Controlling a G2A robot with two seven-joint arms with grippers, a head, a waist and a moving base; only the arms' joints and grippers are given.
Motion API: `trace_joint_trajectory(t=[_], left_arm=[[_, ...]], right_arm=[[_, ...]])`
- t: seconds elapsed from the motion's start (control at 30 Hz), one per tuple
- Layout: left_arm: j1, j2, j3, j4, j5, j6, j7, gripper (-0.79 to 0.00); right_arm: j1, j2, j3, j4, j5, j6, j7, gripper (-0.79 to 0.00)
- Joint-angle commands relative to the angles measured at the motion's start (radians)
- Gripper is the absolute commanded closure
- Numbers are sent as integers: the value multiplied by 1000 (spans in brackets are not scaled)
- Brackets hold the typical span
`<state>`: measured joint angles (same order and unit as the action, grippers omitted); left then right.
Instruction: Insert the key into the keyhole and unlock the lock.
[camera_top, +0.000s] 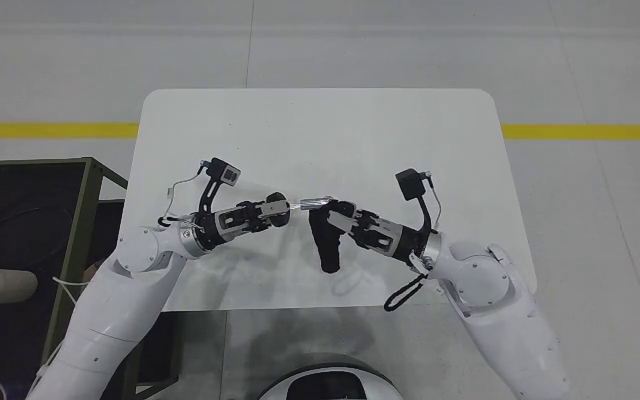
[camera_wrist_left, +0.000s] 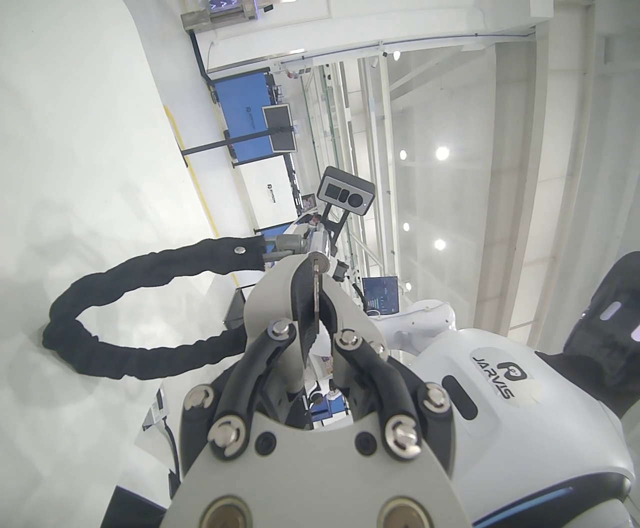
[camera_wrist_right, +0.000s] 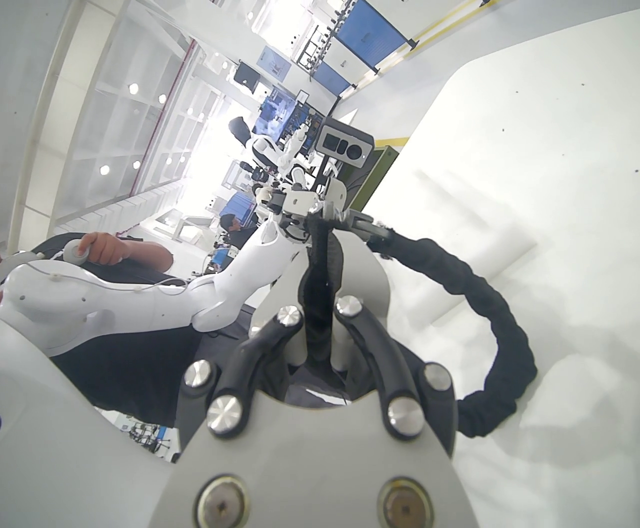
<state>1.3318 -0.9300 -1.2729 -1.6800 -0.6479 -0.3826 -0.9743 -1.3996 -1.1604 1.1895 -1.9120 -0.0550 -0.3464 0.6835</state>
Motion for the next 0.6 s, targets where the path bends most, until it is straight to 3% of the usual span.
trace_joint_trajectory(t=[0.0,0.23,0.37,0.57], left_arm=[[0,-1,-1,1,0,-10,8,0],[0,-1,-1,-4,7,-12,9,0],[7,-4,-14,-44,258,-163,97,0],[9,-14,6,-49,449,-267,193,0]], right_arm=[[0,0,2,1,8,2,-2,0],[-1,0,2,2,9,5,-6,0],[-8,0,8,-6,24,24,-23,0],[-12,3,11,-14,18,28,-22,0]])
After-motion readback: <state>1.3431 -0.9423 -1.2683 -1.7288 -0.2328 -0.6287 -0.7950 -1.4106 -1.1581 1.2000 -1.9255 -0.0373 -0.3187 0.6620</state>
